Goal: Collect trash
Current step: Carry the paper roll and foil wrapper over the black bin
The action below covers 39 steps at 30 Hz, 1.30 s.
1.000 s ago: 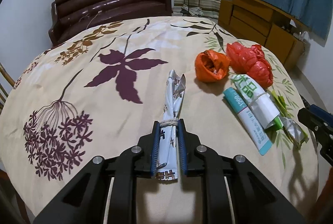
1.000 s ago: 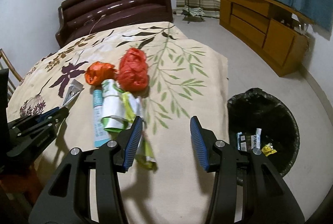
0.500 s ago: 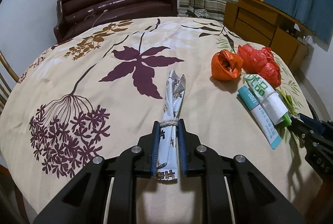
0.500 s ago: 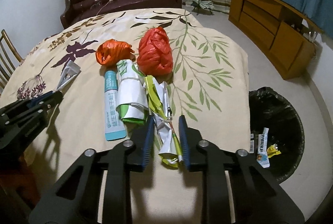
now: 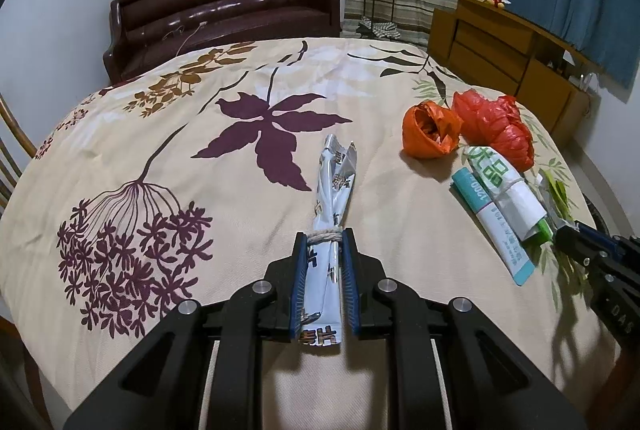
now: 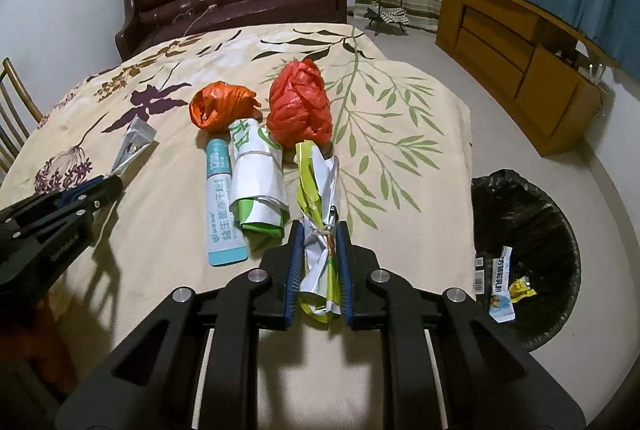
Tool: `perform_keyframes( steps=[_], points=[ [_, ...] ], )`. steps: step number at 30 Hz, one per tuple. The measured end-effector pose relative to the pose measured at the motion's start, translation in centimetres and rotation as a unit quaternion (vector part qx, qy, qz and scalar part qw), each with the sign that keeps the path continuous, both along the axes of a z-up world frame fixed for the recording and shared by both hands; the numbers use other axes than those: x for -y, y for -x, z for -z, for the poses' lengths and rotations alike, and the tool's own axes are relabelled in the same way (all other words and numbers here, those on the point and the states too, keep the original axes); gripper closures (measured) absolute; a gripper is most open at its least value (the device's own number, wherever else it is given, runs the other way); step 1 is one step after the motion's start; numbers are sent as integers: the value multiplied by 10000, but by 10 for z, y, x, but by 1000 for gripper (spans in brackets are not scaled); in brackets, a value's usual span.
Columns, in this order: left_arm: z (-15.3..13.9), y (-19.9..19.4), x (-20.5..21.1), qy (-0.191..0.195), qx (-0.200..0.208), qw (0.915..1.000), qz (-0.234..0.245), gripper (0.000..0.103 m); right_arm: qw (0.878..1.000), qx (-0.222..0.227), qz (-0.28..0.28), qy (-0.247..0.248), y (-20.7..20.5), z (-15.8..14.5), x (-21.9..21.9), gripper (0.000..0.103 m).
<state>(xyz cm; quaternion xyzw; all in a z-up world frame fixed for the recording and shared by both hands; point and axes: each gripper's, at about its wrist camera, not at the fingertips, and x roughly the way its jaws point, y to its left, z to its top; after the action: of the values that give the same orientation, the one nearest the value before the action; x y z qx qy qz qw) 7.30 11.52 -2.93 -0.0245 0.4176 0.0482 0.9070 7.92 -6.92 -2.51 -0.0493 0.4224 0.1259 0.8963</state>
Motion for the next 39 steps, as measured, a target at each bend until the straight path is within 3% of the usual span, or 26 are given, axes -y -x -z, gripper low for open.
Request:
perform_keyframes(
  steps=[23, 39],
  points=[
    [-29, 13, 64, 132, 293, 9978, 571, 85, 9974, 377, 569, -243, 11, -24, 61, 87],
    [-45, 3, 148, 34, 521, 9903, 1289, 85, 9903, 536, 1232, -356, 12, -29, 133, 87]
  ],
)
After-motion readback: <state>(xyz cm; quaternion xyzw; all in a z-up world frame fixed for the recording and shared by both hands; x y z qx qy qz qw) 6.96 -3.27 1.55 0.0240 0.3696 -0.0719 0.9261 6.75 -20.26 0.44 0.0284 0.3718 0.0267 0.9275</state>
